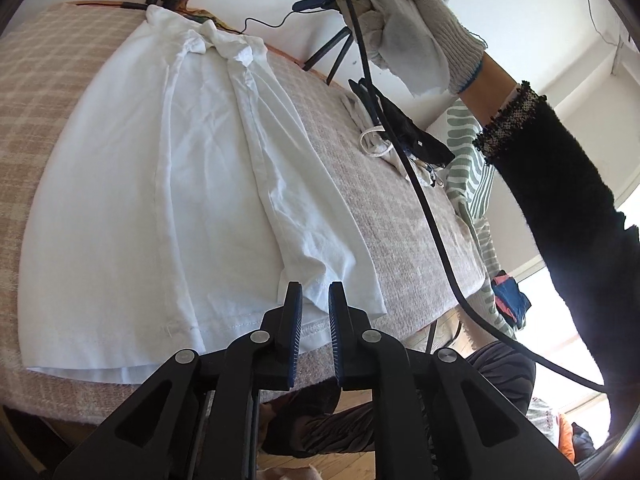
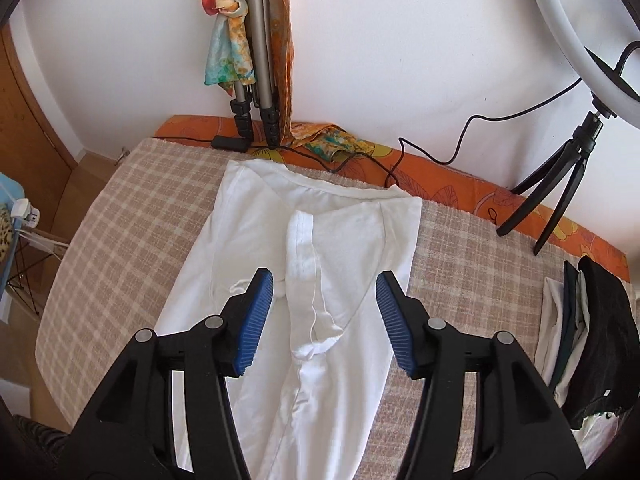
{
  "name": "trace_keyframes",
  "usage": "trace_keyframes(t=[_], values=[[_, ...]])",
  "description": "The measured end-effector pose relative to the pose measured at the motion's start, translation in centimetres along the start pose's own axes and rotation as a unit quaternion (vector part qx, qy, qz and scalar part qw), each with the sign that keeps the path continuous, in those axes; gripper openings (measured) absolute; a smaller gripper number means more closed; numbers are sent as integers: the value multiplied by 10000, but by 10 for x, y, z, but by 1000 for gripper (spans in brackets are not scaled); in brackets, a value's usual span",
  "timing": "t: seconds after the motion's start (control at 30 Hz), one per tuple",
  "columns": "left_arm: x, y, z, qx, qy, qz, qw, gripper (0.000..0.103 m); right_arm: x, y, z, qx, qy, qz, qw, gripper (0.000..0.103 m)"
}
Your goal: Fold small clothes
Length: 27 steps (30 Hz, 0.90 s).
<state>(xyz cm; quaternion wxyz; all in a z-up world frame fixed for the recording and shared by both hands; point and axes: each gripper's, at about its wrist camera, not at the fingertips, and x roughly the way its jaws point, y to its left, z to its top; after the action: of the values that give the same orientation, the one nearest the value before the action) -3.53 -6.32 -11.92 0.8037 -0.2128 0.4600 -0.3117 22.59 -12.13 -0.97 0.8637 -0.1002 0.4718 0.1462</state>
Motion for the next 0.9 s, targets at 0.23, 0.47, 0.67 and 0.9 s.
trace_keyframes(t=[0.23, 0.47, 0.67, 0.9], values=[[21, -8, 0, 20, 243, 78, 9997, 15, 51, 1, -38, 72, 772, 74, 9970, 57], [17, -1, -5, 25, 151, -17, 9999, 4, 83, 3, -48, 267, 986, 56, 9948, 8], [0, 3, -6, -55, 72, -119, 9999, 4, 67, 7, -37, 571, 869, 1008, 9895, 9], [-23, 6, -2, 115, 1, 57, 9999, 9, 5, -5, -61, 597, 366, 1098, 9915, 35]])
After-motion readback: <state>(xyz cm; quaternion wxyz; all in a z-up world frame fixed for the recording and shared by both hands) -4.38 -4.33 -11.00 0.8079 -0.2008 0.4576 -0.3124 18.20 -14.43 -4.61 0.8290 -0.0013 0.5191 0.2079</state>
